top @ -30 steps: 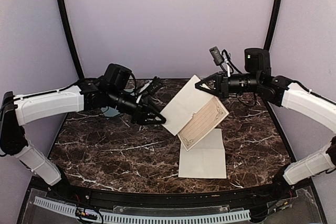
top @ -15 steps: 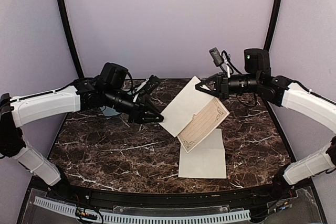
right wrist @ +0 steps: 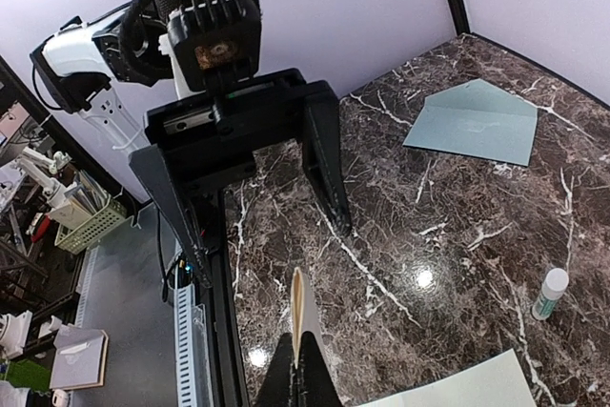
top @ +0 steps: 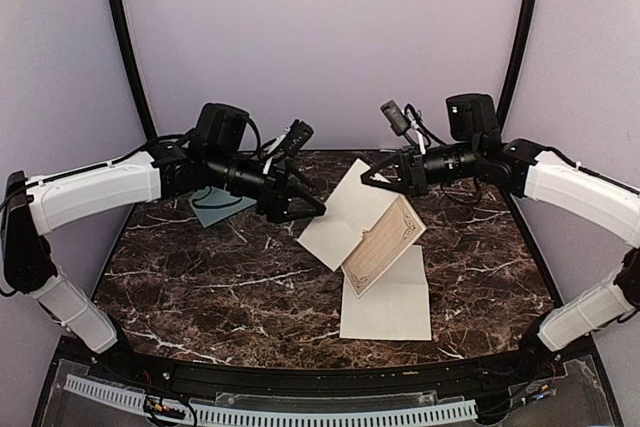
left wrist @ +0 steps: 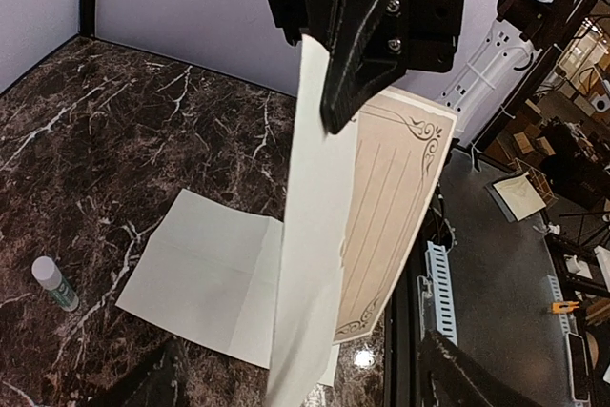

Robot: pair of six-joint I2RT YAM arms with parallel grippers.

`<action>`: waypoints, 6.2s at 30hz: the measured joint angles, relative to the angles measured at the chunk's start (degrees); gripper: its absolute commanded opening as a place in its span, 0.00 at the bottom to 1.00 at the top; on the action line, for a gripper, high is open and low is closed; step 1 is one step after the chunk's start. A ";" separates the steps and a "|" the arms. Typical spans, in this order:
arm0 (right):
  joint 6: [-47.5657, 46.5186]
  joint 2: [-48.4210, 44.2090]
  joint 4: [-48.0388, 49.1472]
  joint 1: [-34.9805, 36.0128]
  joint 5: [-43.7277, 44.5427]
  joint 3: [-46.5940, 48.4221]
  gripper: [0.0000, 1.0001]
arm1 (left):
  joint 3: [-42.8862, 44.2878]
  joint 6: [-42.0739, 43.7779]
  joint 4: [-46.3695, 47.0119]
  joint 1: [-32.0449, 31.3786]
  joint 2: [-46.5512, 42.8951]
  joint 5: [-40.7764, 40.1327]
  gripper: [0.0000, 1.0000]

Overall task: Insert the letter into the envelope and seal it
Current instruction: Fold the letter.

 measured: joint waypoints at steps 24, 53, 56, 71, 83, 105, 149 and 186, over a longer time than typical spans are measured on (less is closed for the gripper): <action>-2.14 3.45 -1.92 1.75 -2.56 2.08 0.00 | 0.66 -2.23 1.36 -1.68 6.47 4.15 0.30; 8.37 -14.51 13.33 -6.43 23.04 -9.79 0.91 | -7.23 -9.44 16.90 5.40 -6.19 1.81 0.00; 9.73 -12.72 13.46 -7.02 24.15 -11.15 0.91 | -7.78 -10.27 18.80 5.88 -7.10 1.66 0.00; 7.80 -3.15 13.11 1.46 13.92 -9.94 0.90 | -9.57 -12.17 20.96 6.10 -7.39 0.81 0.00; 8.04 0.70 16.98 4.11 9.03 -8.33 0.90 | -9.97 -12.57 21.55 6.12 -7.28 2.10 0.00; 13.55 5.57 28.72 6.32 4.50 -8.04 0.52 | -9.97 -13.88 22.86 6.12 -6.08 9.99 0.00; 14.23 3.74 32.94 7.56 5.46 -7.52 0.00 | -9.99 -12.00 21.35 8.79 -10.58 7.78 0.77; 16.61 3.50 35.15 7.50 3.76 -6.08 0.50 | -9.97 -14.16 21.57 5.57 -4.90 14.49 0.00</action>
